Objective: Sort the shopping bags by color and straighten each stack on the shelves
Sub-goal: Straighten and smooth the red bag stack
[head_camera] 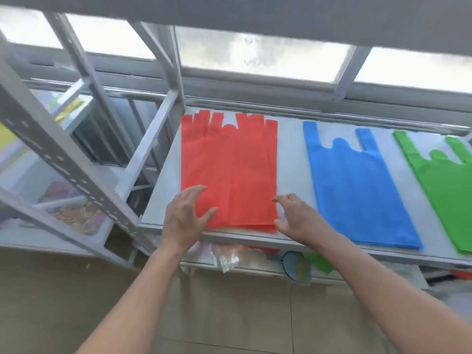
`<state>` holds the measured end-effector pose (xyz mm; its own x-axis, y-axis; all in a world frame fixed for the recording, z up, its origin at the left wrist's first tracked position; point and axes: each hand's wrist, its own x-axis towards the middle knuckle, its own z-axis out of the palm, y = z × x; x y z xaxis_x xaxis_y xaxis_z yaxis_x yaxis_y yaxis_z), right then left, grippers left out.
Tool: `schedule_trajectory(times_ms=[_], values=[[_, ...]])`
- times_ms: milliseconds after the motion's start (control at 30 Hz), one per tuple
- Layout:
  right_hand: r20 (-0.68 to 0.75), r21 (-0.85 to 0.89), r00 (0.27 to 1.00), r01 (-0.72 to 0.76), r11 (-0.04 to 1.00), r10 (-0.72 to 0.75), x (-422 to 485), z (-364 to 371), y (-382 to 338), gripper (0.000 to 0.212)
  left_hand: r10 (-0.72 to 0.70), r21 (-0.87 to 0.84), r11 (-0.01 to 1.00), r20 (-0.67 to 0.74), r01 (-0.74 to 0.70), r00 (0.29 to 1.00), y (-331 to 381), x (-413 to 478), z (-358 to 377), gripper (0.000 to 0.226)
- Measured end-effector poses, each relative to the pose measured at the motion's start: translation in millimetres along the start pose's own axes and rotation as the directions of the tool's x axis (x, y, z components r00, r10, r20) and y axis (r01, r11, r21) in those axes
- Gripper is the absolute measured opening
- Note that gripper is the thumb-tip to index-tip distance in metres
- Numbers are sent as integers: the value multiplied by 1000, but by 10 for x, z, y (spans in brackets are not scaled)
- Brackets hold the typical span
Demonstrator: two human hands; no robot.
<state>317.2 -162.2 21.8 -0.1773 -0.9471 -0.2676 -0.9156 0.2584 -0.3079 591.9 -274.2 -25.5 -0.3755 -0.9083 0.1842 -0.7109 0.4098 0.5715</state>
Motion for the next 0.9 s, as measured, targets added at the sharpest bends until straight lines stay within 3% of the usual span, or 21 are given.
schedule_trajectory(times_ms=[133,300,433,533,600,700,800,900], values=[[-39,-66,999,-25,998,22,90,115,-93,48,122,155,980,54,-129,991,-54,-35,209,76],[-143,60,987,-59,997,67,137,152,-85,18,293,98,944,193,-316,936,195,6,416,61],[-158,332,979,-67,941,126,198,194,-14,30,345,119,921,191,-370,919,328,39,401,31],[-113,538,965,-140,831,235,258,181,37,30,377,151,902,179,-404,909,305,51,381,29],[-65,669,950,-185,720,304,306,208,62,31,302,90,945,139,-316,943,332,61,360,31],[74,848,928,-252,467,366,388,227,49,43,75,-67,995,15,-74,997,424,64,350,26],[211,933,919,-291,211,333,464,182,18,57,-175,-304,942,-83,142,981,501,118,316,20],[249,925,924,-316,211,289,476,118,-25,37,-324,-467,856,-150,222,934,454,240,284,20]])
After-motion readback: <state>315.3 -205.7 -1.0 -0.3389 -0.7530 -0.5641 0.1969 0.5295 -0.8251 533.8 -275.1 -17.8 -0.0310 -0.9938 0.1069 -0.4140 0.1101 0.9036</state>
